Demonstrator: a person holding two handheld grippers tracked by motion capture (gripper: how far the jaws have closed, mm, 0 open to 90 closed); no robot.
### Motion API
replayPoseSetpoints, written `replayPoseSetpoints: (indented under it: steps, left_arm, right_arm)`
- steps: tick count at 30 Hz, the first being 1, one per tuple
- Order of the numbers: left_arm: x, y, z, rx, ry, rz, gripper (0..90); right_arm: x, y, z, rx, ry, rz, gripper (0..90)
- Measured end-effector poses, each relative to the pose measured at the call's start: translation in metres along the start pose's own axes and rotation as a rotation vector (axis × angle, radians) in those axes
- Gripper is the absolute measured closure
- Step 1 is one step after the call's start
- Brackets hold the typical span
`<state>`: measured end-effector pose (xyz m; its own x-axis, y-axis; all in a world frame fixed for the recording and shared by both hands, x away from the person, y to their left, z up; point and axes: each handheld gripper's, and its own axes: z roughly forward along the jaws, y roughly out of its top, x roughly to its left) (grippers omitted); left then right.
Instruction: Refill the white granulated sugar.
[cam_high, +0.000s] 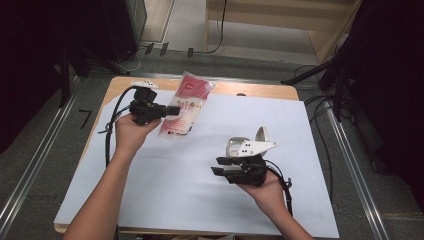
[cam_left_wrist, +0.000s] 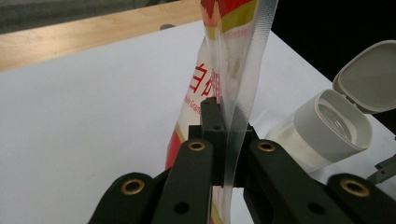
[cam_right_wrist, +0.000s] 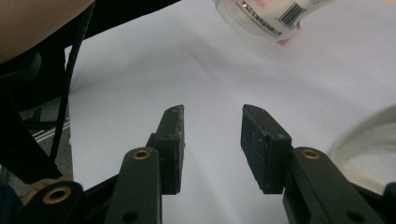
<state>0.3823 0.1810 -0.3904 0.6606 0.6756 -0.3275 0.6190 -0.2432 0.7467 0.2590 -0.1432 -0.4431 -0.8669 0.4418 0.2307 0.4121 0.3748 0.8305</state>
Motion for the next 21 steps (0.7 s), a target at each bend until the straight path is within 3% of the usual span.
replayPoseSetpoints:
  steps: [7, 10, 14, 21]
  left_arm:
    - [0.006, -0.008, 0.012, 0.007, 0.015, 0.032, 90.0]
    - [0.01, -0.012, 0.017, 0.036, 0.025, 0.036, 90.0]
    - [0.013, -0.015, 0.016, 0.01, 0.005, 0.025, 90.0]
    - [0.011, -0.02, 0.012, 0.043, 0.012, 0.067, 89.7]
  right_arm:
    - [-0.003, -0.009, -0.014, -0.008, -0.021, 0.026, 59.5]
    - [-0.006, -0.014, -0.019, -0.033, -0.028, 0.053, 59.5]
    - [-0.008, -0.016, -0.024, -0.034, -0.038, 0.063, 59.5]
    - [-0.009, -0.017, -0.026, -0.035, -0.045, 0.067, 59.5]
